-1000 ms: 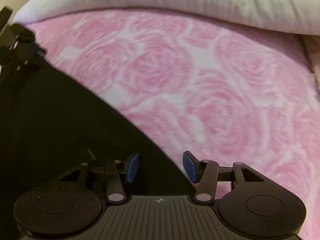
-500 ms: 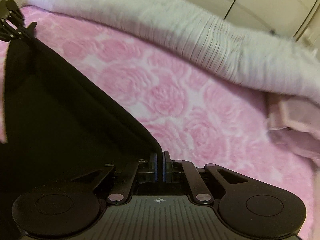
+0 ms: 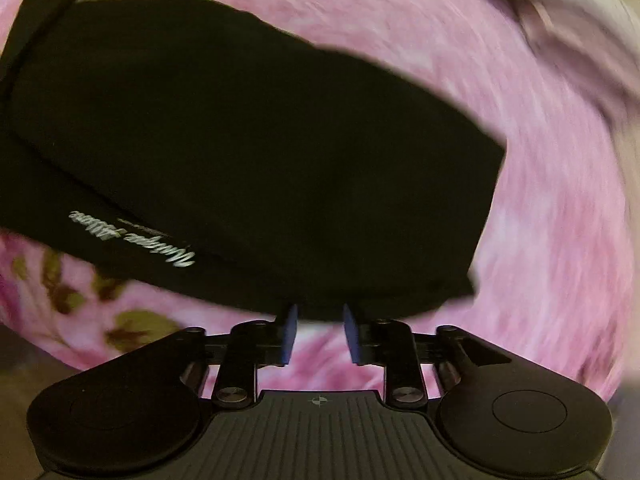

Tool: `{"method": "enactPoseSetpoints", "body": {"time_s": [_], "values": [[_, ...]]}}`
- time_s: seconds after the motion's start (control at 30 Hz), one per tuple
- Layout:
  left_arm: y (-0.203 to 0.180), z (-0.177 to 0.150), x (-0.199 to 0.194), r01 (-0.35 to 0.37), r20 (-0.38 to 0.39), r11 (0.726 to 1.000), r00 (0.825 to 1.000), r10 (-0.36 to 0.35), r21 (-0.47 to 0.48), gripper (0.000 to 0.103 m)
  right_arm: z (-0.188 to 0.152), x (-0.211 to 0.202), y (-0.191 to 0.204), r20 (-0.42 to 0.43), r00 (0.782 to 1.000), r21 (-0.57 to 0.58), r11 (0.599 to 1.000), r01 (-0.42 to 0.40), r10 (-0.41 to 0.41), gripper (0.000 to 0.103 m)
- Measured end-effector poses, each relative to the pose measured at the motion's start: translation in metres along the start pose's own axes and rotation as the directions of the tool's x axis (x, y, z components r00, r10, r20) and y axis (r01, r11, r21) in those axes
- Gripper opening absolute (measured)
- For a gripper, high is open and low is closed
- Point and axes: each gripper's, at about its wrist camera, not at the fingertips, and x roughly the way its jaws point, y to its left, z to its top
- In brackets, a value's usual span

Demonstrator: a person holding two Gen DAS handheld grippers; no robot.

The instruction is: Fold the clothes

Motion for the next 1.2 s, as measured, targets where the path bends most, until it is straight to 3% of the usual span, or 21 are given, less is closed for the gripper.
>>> {"method": "enactPoseSetpoints", "body": {"time_s": [0.07, 0.1, 0.17, 0.23, 0.27, 0.33, 0.37, 0.43, 0.53, 0.63, 0.7, 0.73, 0.87, 0.93, 1.0, 1.03, 1.07, 1.13, 1.2], "values": [[0.002, 0.0, -0.007, -0.002, 0.027, 0.999, 1.0, 0.003, -0.032, 0.026, -0.008, -0.007, -0.012, 0.057, 0.997, 0.216, 0.974, -0.062, 0.051, 0.047], [0.006, 0.002, -0.009, -0.01, 0.047, 0.997, 0.999, 0.013, -0.072, 0.028, -0.011, -0.007, -0.025, 0.096, 0.992, 0.349, 0.931, -0.108, 0.079, 0.047], [0.014, 0.007, -0.014, -0.022, 0.084, 0.987, 0.996, 0.035, -0.159, 0.029, -0.018, -0.008, -0.049, 0.177, 0.977, 0.585, 0.785, -0.201, 0.118, 0.047], [0.026, 0.014, -0.012, -0.005, 0.111, 0.961, 0.993, 0.037, -0.277, 0.031, -0.028, 0.0, -0.074, 0.253, 0.956, 0.757, 0.584, -0.293, 0.152, 0.047], [0.031, 0.014, -0.01, 0.005, 0.121, 0.941, 0.992, 0.038, -0.338, 0.032, -0.033, 0.004, -0.084, 0.291, 0.943, 0.808, 0.486, -0.333, 0.163, 0.047], [0.039, 0.014, -0.003, 0.014, 0.121, 0.894, 0.992, 0.045, -0.447, 0.032, -0.041, 0.014, -0.096, 0.353, 0.92, 0.851, 0.349, -0.392, 0.171, 0.047], [0.043, 0.012, 0.001, 0.019, 0.119, 0.869, 0.992, 0.046, -0.495, 0.032, -0.043, 0.018, -0.101, 0.378, 0.91, 0.86, 0.3, -0.413, 0.169, 0.047], [0.045, 0.012, 0.007, 0.033, 0.138, 0.832, 0.989, 0.053, -0.554, 0.032, -0.044, 0.023, -0.106, 0.389, 0.908, 0.857, 0.301, -0.419, 0.156, 0.047], [0.046, 0.019, 0.017, 0.014, 0.144, 0.806, 0.986, 0.089, -0.592, 0.032, -0.045, 0.03, -0.114, 0.397, 0.908, 0.855, 0.305, -0.42, 0.136, 0.047], [0.044, 0.024, 0.027, -0.063, 0.113, 0.79, 0.98, 0.164, -0.61, 0.032, -0.056, 0.04, -0.131, 0.428, 0.896, 0.866, 0.23, -0.443, 0.115, 0.047], [0.043, 0.023, 0.032, -0.074, 0.118, 0.785, 0.976, 0.185, -0.615, 0.021, -0.065, 0.044, -0.144, 0.447, 0.889, 0.872, 0.173, -0.457, 0.099, 0.047], [0.042, 0.022, 0.032, -0.079, 0.127, 0.788, 0.972, 0.196, -0.61, 0.006, -0.068, 0.046, -0.151, 0.454, 0.886, 0.875, 0.145, -0.463, 0.092, 0.047], [0.036, 0.016, 0.028, -0.095, 0.157, 0.812, 0.962, 0.223, -0.576, 0.003, -0.072, 0.055, -0.177, 0.484, 0.871, 0.868, 0.078, -0.49, 0.087, 0.047], [0.035, 0.012, 0.028, -0.096, 0.165, 0.816, 0.959, 0.228, -0.57, 0.004, -0.071, 0.058, -0.182, 0.472, 0.876, 0.873, 0.081, -0.48, 0.102, 0.047], [0.034, 0.01, 0.027, -0.098, 0.173, 0.82, 0.957, 0.234, -0.564, 0.005, -0.068, 0.063, -0.185, 0.45, 0.885, 0.88, 0.108, -0.462, 0.122, 0.044], [0.034, 0.01, 0.027, -0.1, 0.176, 0.821, 0.956, 0.237, -0.562, 0.003, -0.067, 0.066, -0.186, 0.446, 0.885, 0.879, 0.121, -0.461, 0.13, 0.03], [0.033, 0.01, 0.026, -0.102, 0.179, 0.823, 0.954, 0.24, -0.559, 0.003, -0.067, 0.066, -0.185, 0.448, 0.884, 0.875, 0.136, -0.464, 0.133, 0.023], [0.029, 0.008, 0.021, -0.113, 0.195, 0.831, 0.947, 0.256, -0.544, 0.002, -0.063, 0.063, -0.186, 0.44, 0.889, 0.866, 0.204, -0.457, 0.124, 0.013], [0.021, 0.0, 0.008, -0.123, 0.225, 0.84, 0.934, 0.278, -0.529, 0.002, -0.061, 0.053, -0.186, 0.454, 0.885, 0.845, 0.266, -0.464, 0.101, 0.01]]}}
